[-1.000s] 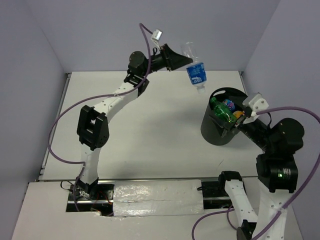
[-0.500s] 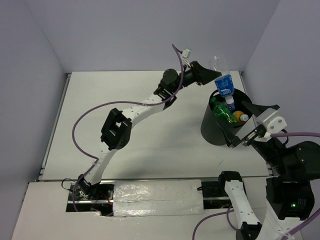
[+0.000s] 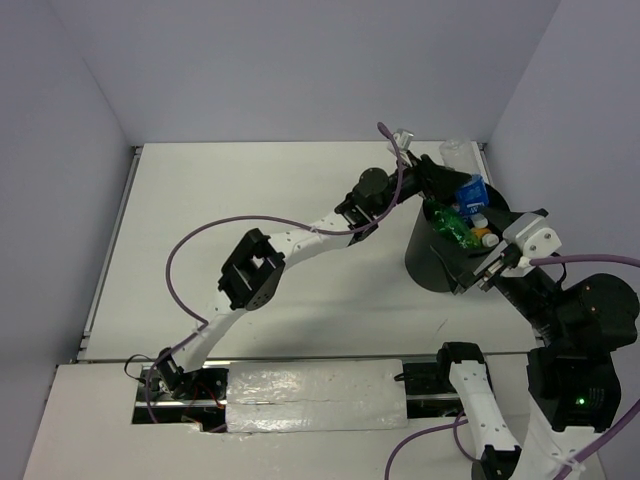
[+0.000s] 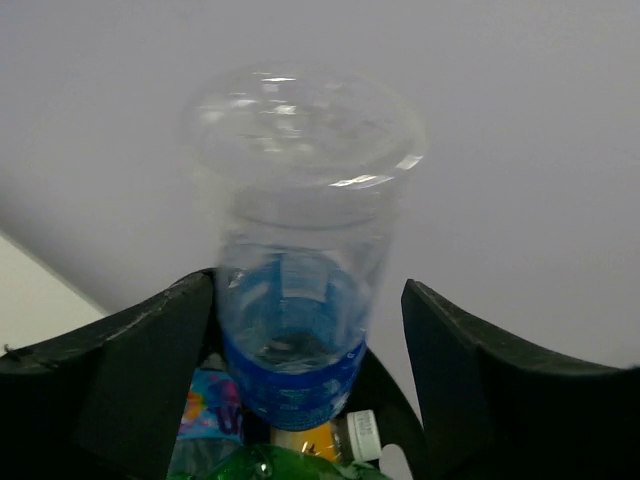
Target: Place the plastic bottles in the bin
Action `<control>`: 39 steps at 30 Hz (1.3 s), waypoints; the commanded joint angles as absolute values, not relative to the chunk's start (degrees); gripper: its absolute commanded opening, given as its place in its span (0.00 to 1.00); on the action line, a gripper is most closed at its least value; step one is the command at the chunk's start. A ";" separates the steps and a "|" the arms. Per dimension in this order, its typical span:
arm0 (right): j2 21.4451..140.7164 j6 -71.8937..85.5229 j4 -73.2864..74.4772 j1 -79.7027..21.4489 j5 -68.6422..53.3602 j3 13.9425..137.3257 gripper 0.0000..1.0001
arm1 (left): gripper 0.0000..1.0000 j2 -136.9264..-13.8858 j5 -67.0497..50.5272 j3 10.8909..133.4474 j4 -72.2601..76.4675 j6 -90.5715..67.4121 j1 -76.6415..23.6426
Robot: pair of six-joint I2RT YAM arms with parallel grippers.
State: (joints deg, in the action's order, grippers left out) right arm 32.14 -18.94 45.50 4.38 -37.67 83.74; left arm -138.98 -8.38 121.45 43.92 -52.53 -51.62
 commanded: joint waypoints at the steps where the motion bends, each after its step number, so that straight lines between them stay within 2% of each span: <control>1: 31.38 -18.81 44.91 3.96 -37.09 82.62 1.00 | 0.92 -133.61 -6.94 120.32 44.57 -49.40 -51.94; 2: 31.20 -18.72 44.74 3.96 -37.00 82.44 1.00 | 0.98 -133.16 -7.03 120.06 44.21 -48.87 -52.03; 3: 31.03 -18.72 44.56 3.96 -37.09 82.09 1.00 | 0.99 -132.63 -7.03 119.71 43.43 -48.61 -52.03; 12: 30.23 -18.28 44.82 4.04 -36.91 81.91 1.00 | 0.99 -123.15 -4.22 114.62 39.03 -44.48 -51.42; 26: 29.53 -16.61 42.72 3.87 -37.88 77.52 1.00 | 0.99 -101.18 -0.26 93.97 34.11 -39.38 -43.95; 32: 31.46 -11.71 38.50 3.96 -44.02 70.76 1.00 | 0.99 -86.79 0.44 85.00 28.58 -36.92 -39.82; 39: 36.03 -3.18 28.66 3.96 -49.57 61.44 1.00 | 0.99 -69.02 -5.88 71.66 15.85 -29.80 -37.62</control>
